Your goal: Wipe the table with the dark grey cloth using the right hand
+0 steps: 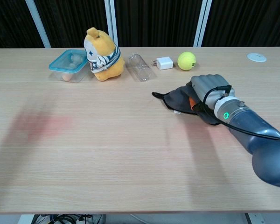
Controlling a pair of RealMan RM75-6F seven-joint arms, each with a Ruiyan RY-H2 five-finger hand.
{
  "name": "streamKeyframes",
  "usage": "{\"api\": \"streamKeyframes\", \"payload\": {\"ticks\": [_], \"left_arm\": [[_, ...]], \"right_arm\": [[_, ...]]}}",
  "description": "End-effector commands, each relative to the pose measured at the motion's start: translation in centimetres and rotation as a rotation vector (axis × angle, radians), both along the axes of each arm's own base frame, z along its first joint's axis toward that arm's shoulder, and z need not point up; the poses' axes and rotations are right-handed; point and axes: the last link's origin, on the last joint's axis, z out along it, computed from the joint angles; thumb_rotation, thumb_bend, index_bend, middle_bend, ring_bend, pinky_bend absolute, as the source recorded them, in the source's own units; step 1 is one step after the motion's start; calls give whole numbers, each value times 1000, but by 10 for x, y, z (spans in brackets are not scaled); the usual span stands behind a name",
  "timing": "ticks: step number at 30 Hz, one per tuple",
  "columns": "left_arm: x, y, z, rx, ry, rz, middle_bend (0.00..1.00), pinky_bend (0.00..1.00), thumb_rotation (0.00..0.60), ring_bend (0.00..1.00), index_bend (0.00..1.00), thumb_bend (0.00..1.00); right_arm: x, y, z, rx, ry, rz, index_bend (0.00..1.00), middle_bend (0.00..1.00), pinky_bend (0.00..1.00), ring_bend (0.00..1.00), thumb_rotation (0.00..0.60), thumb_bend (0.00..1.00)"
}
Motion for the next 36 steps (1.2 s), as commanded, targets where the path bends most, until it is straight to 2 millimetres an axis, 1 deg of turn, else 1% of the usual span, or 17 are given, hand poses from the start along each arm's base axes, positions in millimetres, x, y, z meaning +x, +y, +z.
{"api": "streamKeyframes", "payload": {"ticks": [1,5,8,11,13,15,17,18,19,21,23,25,29,34,36], "left_arm": [[0,0,0,-1,0,-1,0,0,600,0,0,0],[1,0,-1,-6,1,-5,0,0,600,0,0,0],[1,0,-1,-6,7,-12,0,0,600,0,0,0],[2,0,-2,-6,9,-17,0,0,600,0,0,0],[3,1,-3,-8,11,-22,0,0,600,0,0,0],[5,2,-5,-15,14,-28,0,0,600,0,0,0],[6,2,-7,-20,17,-32,0,0,600,0,0,0],[7,2,-8,-26,18,-37,0,0,600,0,0,0],[9,3,-10,-31,19,-43,0,0,600,0,0,0],[12,4,-14,-40,22,-52,0,0,600,0,0,0],[16,5,-18,-50,27,-64,0,0,600,0,0,0],[19,6,-21,-55,30,-73,0,0,600,0,0,0],[24,7,-27,-70,36,-89,0,0,600,0,0,0],[28,6,-32,-80,44,-105,0,0,600,0,0,0],[29,6,-32,-79,51,-113,0,0,600,0,0,0]], "right_arm": [[-6,-10,15,-43,15,-6,784,650,757,722,600,703],[-18,-12,39,-79,26,0,784,647,755,719,600,691],[-30,-6,57,-93,42,5,784,641,754,712,600,682],[-41,2,71,-98,46,-13,783,630,745,703,600,673],[-48,9,80,-102,46,-27,783,610,711,685,600,653],[-55,15,87,-98,53,-43,768,575,661,648,600,611],[-59,18,91,-97,55,-57,690,502,578,568,600,546],[-62,21,94,-96,54,-68,592,429,501,485,600,489],[-64,23,97,-94,56,-74,472,341,417,384,600,424],[-71,28,105,-83,78,-98,309,216,317,244,600,334],[-75,30,114,-84,108,-127,132,83,247,108,600,251],[-76,32,123,-87,128,-146,14,7,220,31,600,199],[-80,40,143,-106,122,-162,0,0,216,21,600,160],[-88,64,178,-132,87,-139,0,0,207,5,600,152],[-93,76,194,-154,88,-120,0,0,200,0,600,131]]}}
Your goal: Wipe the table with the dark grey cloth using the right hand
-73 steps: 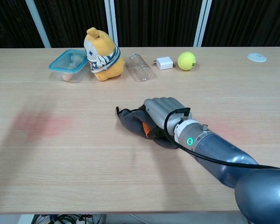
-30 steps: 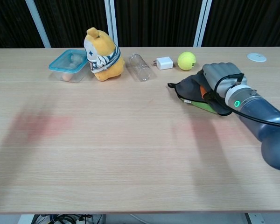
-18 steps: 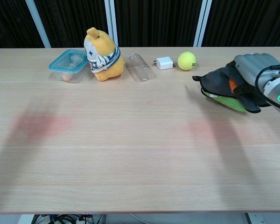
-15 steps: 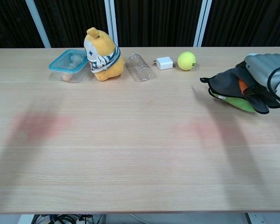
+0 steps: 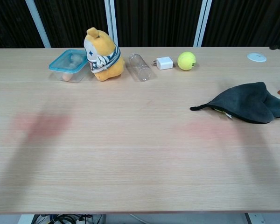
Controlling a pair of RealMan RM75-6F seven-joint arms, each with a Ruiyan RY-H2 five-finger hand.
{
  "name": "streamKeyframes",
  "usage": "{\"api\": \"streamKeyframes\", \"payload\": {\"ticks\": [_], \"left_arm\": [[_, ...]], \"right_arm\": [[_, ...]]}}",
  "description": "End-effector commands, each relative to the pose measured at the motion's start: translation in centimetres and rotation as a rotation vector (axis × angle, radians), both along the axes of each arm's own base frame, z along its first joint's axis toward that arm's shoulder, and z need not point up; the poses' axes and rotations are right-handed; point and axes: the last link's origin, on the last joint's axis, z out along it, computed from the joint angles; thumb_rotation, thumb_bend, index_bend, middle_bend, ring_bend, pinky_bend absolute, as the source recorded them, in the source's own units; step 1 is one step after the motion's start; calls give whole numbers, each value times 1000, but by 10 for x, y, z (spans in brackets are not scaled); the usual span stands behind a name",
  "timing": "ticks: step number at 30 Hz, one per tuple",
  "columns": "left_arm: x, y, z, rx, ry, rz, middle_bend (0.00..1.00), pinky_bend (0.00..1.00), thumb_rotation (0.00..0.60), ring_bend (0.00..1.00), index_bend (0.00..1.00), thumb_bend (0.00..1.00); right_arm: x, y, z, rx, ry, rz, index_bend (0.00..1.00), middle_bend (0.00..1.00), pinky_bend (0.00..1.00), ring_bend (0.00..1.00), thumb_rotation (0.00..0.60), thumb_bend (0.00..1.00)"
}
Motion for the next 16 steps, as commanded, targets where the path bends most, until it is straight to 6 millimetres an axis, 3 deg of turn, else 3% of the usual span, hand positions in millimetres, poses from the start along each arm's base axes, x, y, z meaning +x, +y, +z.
{"api": "streamKeyframes", "payload": {"ticks": [1,9,16], "left_arm": [[1,0,0,5,12,-12,0,0,600,0,0,0],[0,-3,1,21,16,-18,0,0,600,0,0,0],[0,-4,1,34,29,-33,0,0,600,0,0,0]], "right_arm": [[-14,30,34,-38,8,38,0,0,197,0,600,108],[-45,100,95,-85,-1,87,0,0,179,0,600,4],[-65,164,110,-6,-43,78,0,0,175,0,600,0]]}}
